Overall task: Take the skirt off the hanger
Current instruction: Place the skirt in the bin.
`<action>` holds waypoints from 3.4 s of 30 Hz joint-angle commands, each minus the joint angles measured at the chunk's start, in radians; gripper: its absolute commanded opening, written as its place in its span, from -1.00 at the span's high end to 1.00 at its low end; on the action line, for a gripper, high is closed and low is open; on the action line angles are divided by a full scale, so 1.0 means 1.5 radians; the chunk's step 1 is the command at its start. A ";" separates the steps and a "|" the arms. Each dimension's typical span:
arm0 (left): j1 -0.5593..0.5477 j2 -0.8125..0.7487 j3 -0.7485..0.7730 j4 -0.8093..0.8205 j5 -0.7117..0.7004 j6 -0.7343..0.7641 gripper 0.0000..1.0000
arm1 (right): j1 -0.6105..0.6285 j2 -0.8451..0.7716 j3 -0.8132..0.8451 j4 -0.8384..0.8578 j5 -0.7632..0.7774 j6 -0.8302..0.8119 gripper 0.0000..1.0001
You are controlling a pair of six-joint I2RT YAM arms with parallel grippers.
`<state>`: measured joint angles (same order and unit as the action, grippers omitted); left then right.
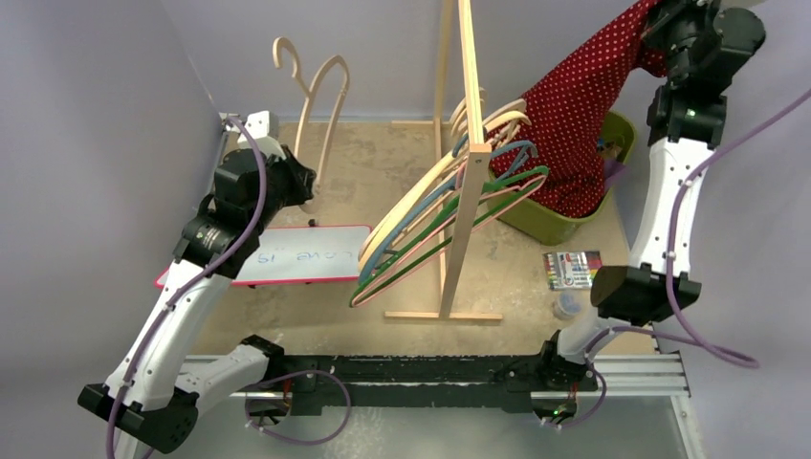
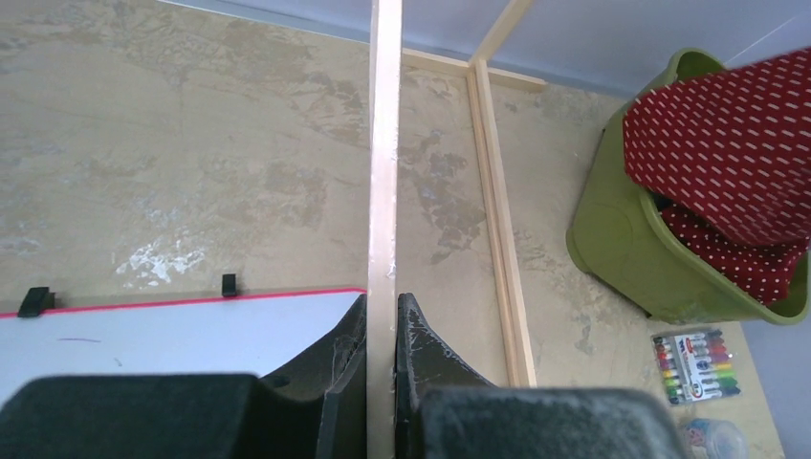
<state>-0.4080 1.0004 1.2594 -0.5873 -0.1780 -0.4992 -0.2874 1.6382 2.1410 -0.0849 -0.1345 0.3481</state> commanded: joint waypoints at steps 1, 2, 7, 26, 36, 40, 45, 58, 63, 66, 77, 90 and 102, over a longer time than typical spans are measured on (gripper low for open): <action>0.002 -0.025 0.011 0.006 -0.022 0.020 1.00 | -0.011 -0.024 0.029 0.052 0.027 -0.017 1.00; 0.003 -0.024 0.009 0.007 -0.021 0.019 1.00 | -0.015 -0.027 0.025 0.060 0.019 -0.013 1.00; 0.002 -0.004 0.017 0.015 0.005 0.009 1.00 | -0.039 0.019 0.129 0.067 -0.045 0.013 1.00; 0.003 -0.002 0.037 0.004 -0.001 -0.007 1.00 | -0.056 0.067 -0.018 0.171 -0.278 0.117 1.00; 0.002 0.022 0.041 0.018 0.007 -0.008 1.00 | -0.044 0.052 -0.153 0.246 -0.391 0.237 1.00; 0.003 0.018 0.033 0.018 0.005 -0.010 1.00 | -0.045 -0.012 -0.272 0.195 -0.261 0.162 1.00; 0.003 0.011 0.025 0.016 0.002 -0.007 1.00 | -0.044 -0.067 -0.457 0.134 -0.117 0.111 1.00; 0.002 0.023 0.040 -0.003 0.014 -0.011 1.00 | 0.005 0.027 -0.602 0.042 0.007 0.084 1.00; 0.003 0.006 0.038 -0.024 -0.018 -0.008 1.00 | 0.005 -0.071 -0.614 0.010 0.008 0.085 0.69; 0.003 0.008 0.039 -0.023 -0.019 -0.008 1.00 | 0.006 -0.151 -0.655 0.028 -0.002 0.083 0.38; 0.002 0.034 0.106 -0.078 -0.088 0.073 1.00 | 0.006 -0.328 -0.773 0.001 -0.054 0.012 -0.78; 0.004 0.155 0.205 -0.038 0.056 0.116 1.00 | 0.006 -0.551 -0.937 0.013 -0.112 -0.066 -0.99; 0.055 0.353 0.360 -0.027 0.376 0.062 1.00 | 0.006 -0.558 -0.945 0.010 -0.125 -0.068 -0.99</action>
<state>-0.3859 1.4689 1.7576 -0.7185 0.0864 -0.3439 -0.2813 0.8223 0.7315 -0.0792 -0.2852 0.2634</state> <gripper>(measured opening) 0.069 0.994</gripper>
